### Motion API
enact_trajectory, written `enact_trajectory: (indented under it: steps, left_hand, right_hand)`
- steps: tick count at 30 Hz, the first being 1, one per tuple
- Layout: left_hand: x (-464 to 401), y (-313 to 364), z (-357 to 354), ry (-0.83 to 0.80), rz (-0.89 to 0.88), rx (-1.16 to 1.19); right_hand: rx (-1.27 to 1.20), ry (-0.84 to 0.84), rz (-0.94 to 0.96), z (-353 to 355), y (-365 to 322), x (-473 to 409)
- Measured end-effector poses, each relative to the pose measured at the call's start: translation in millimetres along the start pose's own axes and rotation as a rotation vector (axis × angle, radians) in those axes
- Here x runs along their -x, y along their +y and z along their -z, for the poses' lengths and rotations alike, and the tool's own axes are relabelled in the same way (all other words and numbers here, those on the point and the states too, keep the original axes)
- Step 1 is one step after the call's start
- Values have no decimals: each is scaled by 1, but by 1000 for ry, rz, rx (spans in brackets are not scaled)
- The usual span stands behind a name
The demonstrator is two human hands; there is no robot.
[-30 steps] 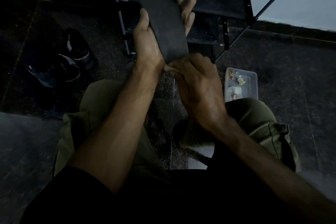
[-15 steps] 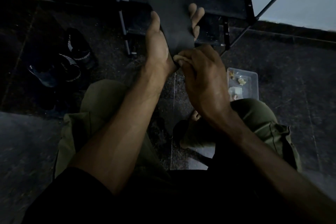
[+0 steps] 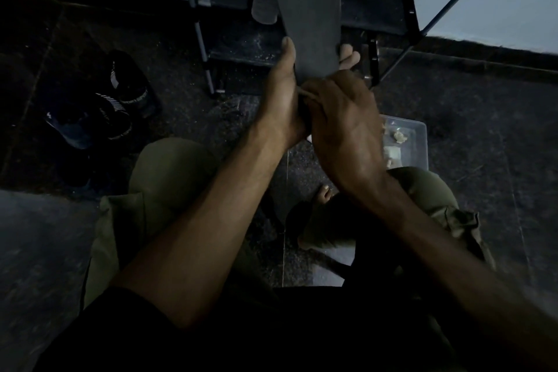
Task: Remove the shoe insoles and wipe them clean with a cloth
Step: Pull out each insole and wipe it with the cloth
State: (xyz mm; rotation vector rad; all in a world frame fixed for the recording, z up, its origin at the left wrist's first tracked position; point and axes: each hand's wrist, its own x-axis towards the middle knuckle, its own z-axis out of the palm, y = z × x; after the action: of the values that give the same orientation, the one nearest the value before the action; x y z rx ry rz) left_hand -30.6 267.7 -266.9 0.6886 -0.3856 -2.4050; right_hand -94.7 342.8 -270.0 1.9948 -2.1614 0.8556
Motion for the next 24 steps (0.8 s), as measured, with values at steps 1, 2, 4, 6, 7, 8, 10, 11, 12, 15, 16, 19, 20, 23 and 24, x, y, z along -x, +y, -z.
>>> enact_trajectory:
  steps: [1,2,4,6,7,8,10,11,12,15,16,19,20,23,24]
  left_hand:
    - [0,-1,1,-2,8,-8]
    - [0,-2,1,-13,21,-16]
    - [-1,-5,0,-9,15,-41]
    - [-3,-10,-2,5,-7,-62]
    - [-4,-13,-4,4,-8,-67]
    - [-3,-15,-6,2,-6,-73]
    - [-7,-18,-3,1,-15,-110]
    - [-9,-18,-1,6,-23,-132]
    - [-10,-18,0,13,-27,-145]
    - [-14,-18,6,19,-36,-184]
    - [-14,-16,5,16,-31,-195]
    - [-15,-8,11,11,-35,-310]
    - [-13,-4,10,12,-40,-374]
    - [-10,6,11,-14,-59,-452]
    - [-9,10,12,-23,-72,-421]
  right_hand:
    - [25,-1,13,0,2,-1]
    - [58,5,27,1,7,-5]
    - [120,38,34,2,18,-21]
    - [180,74,-8,6,30,-41]
    - [212,84,-36,8,35,-50]
    - [241,94,-58,9,41,-57]
    - [245,110,-100,6,51,-65]
    - [196,110,-126,5,55,-67]
    - [111,112,-152,4,58,-67]
    - [-311,98,-255,11,56,-65]
    - [-406,92,-279,16,56,-64]
    - [-468,60,-318,26,55,-55]
    - [-502,53,-339,27,54,-52]
    - [-607,3,-403,30,52,-40]
    - [-626,-27,-415,30,50,-36]
